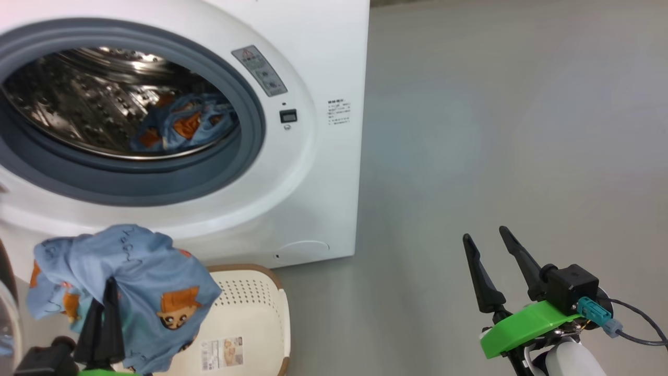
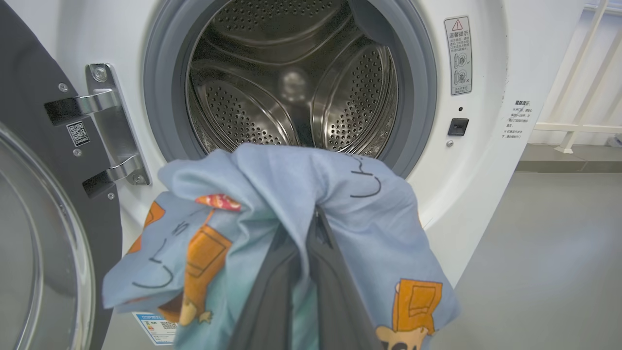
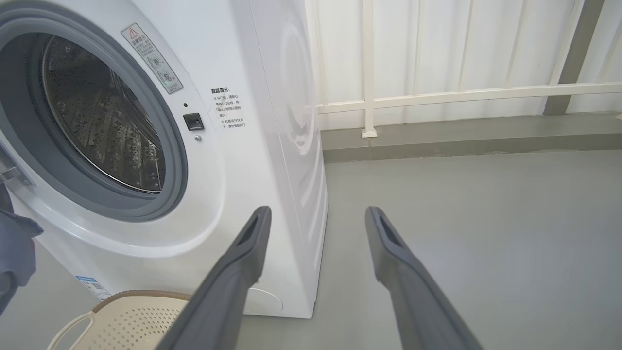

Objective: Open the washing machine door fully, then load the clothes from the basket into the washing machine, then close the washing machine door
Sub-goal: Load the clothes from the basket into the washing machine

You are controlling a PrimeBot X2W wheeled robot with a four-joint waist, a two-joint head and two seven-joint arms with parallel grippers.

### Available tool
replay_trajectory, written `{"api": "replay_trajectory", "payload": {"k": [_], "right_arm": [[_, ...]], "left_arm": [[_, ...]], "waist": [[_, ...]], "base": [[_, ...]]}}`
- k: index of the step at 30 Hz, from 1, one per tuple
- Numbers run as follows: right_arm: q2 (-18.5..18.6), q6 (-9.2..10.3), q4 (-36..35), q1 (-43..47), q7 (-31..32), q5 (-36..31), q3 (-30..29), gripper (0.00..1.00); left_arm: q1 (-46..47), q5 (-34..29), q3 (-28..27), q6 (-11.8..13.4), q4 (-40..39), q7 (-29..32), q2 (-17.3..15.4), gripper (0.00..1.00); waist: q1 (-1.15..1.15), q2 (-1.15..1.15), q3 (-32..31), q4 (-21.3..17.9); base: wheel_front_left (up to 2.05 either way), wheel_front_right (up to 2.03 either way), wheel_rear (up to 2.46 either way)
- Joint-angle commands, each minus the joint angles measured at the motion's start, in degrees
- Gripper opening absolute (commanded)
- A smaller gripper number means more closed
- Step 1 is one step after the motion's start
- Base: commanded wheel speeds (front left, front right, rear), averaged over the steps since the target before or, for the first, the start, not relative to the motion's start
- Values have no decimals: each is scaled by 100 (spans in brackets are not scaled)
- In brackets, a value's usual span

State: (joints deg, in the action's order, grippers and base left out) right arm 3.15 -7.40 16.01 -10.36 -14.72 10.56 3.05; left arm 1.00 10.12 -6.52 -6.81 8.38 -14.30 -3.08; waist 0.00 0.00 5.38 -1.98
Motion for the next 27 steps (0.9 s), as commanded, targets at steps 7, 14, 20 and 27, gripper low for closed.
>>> {"api": "replay_trajectory", "payload": {"k": [7, 14, 20, 27], "right_arm": [[-27, -9, -89, 118, -28, 1, 113, 100], [-27, -9, -102, 132, -28, 15, 116, 100], [-27, -9, -124, 106, -28, 37, 126, 100], [-27, -9, -145, 79, -28, 75, 134, 100]], "left_arm": [[-113, -73, -118, 55, -186, -70, -14, 0], [-165, 0, -95, 78, -166, -70, 6, 0], [-119, 21, -72, 94, -162, -70, 13, 0], [88, 115, -73, 96, -50, -70, 17, 0]], "waist": [[0, 0, -280, 117], [0, 0, -258, 137], [0, 0, -184, 124], [0, 0, -33, 69]], "base": [[0, 0, 0], [0, 0, 0], [0, 0, 0], [0, 0, 0]]}}
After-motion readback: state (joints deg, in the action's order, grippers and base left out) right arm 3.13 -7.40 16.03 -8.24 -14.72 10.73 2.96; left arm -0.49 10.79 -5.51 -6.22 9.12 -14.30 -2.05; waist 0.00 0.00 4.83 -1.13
